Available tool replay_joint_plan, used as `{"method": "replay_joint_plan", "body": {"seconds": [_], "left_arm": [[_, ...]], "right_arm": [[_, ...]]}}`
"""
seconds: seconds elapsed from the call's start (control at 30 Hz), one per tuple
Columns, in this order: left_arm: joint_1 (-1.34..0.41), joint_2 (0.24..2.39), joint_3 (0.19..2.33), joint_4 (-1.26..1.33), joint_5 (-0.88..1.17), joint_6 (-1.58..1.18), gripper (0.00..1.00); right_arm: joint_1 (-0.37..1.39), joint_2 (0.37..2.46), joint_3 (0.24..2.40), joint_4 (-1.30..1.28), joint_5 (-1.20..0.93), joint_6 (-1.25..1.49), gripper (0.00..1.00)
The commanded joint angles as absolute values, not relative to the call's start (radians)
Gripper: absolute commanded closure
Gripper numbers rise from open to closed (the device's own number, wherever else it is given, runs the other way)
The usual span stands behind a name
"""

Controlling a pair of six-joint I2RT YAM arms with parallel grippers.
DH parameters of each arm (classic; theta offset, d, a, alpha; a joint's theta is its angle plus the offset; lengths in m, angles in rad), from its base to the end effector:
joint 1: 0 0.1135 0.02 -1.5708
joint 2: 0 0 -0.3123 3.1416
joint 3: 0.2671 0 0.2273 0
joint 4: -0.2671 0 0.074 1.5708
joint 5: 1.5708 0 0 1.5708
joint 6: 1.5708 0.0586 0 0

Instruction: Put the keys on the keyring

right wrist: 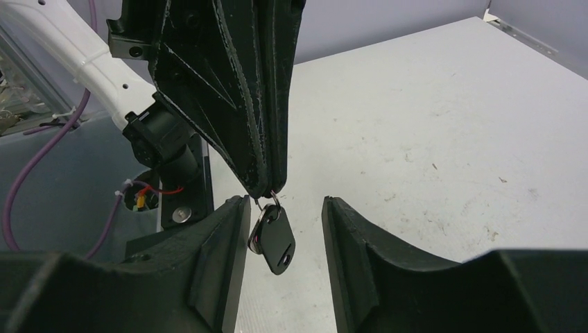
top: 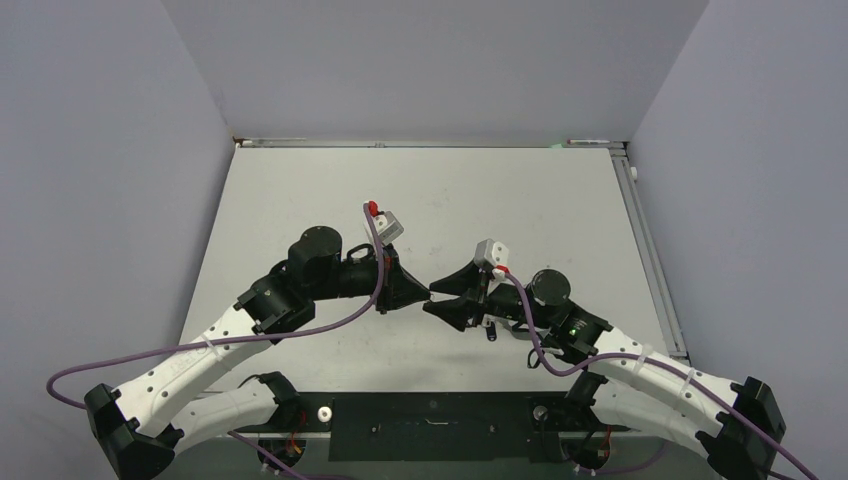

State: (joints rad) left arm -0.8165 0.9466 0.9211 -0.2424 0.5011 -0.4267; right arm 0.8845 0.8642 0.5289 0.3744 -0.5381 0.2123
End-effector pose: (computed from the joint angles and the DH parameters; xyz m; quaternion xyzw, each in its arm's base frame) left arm 0.1021 -0.1498 0.3881 0.2967 0.7267 -0.5024 0.3627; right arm 0.0834 0.1492 0.3404 -0.4013 0.5676 0.5195 0.4969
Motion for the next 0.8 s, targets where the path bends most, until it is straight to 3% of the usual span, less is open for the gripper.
{"method": "replay_joint_plan", "body": {"seconds": [0.0,0.5,0.77], "left_arm": [[-0.82,0.942,0.942,-0.199,0.524,-0.431,1.0],[-0.821,0.935,0.942,-0.204,0.519,-0.423,1.0],[-0.821,0.936,0.942,-0.199,0.522,-0.423,1.0]], "right_arm": [[0.889,0.876,0.577,0.439,-0.532,0.183,0.58],[0.89,0.861,0.581,0.411,-0.535,0.176,0.91],[0.889,0.843,0.578,0.418,-0.555,0.176,0.95]]}}
